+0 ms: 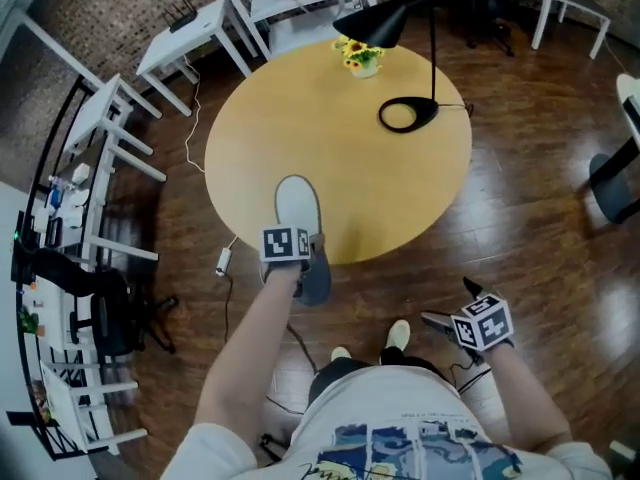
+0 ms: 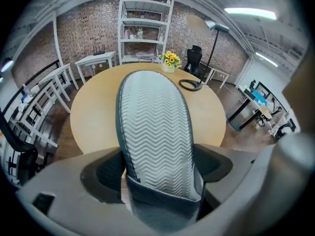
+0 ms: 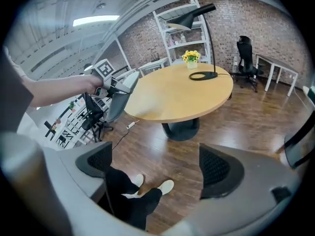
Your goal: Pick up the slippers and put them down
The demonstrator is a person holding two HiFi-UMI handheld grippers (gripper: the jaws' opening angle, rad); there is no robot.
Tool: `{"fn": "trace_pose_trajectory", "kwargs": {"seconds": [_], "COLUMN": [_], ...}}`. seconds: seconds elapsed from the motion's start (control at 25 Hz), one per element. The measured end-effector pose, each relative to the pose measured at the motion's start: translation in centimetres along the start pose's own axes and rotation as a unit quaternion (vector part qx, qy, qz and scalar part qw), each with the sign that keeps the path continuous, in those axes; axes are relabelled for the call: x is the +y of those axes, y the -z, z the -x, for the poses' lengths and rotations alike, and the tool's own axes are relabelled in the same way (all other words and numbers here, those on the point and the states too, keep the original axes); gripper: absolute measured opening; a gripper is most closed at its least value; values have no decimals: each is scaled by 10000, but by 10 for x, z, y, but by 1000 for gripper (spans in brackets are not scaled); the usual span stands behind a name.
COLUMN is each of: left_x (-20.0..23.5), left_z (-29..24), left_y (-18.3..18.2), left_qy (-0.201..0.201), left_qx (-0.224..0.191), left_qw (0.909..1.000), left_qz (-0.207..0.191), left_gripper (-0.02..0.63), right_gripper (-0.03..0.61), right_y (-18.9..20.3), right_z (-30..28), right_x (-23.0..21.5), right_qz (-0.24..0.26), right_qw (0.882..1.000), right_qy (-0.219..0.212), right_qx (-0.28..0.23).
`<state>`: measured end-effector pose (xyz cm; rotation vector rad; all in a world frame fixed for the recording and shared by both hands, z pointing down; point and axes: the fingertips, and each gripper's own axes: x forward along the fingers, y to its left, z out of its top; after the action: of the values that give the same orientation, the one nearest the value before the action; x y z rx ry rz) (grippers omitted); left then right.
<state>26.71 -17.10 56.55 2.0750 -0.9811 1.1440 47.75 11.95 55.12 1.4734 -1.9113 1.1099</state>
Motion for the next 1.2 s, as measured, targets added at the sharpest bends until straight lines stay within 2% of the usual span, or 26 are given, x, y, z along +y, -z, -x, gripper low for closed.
{"fn": "trace_pose_trajectory", "kwargs": {"seconds": [0.08, 0.24, 0.36, 0.52, 0.68, 0.84, 1.0, 1.12, 1.2], "left_x": [18, 72, 130, 217, 296, 375, 441, 494, 534], "left_z": [27, 71, 122, 177, 198, 180, 134, 70, 0], "left_y": [22, 87, 155, 263, 335, 382, 394, 388, 388], "left_qy": [0, 23, 84, 140, 95, 49, 92, 85, 76], "left_qx": [-39, -67, -48, 28, 86, 196, 387, 509, 506], "left_qw": [10000, 9997, 9992, 9986, 9962, 9887, 9806, 9732, 9676], "left_qz": [35, 223, 381, 511, 865, 1486, 1920, 2239, 2472], "left_gripper": [433, 433, 433, 433, 433, 433, 433, 433, 433], "right_gripper": [571, 571, 569, 569, 569, 557, 557, 557, 557], "right_y": [-4, -2, -3, 34, 59, 62, 27, -4, -3], "right_z": [-10, -37, -51, -85, -123, -182, -279, -382, -467], "right_x": [22, 85, 175, 325, 415, 460, 478, 479, 473], "right_qz": [102, 491, 704, 857, 1010, 1272, 1620, 1792, 1849], "right_qw": [9999, 9985, 9971, 9952, 9931, 9881, 9782, 9720, 9685], "right_qy": [-91, -252, -305, -460, -529, -582, -736, -792, -822], "right_qx": [-42, 62, 13, 48, 261, 638, 1071, 1299, 1449]}}
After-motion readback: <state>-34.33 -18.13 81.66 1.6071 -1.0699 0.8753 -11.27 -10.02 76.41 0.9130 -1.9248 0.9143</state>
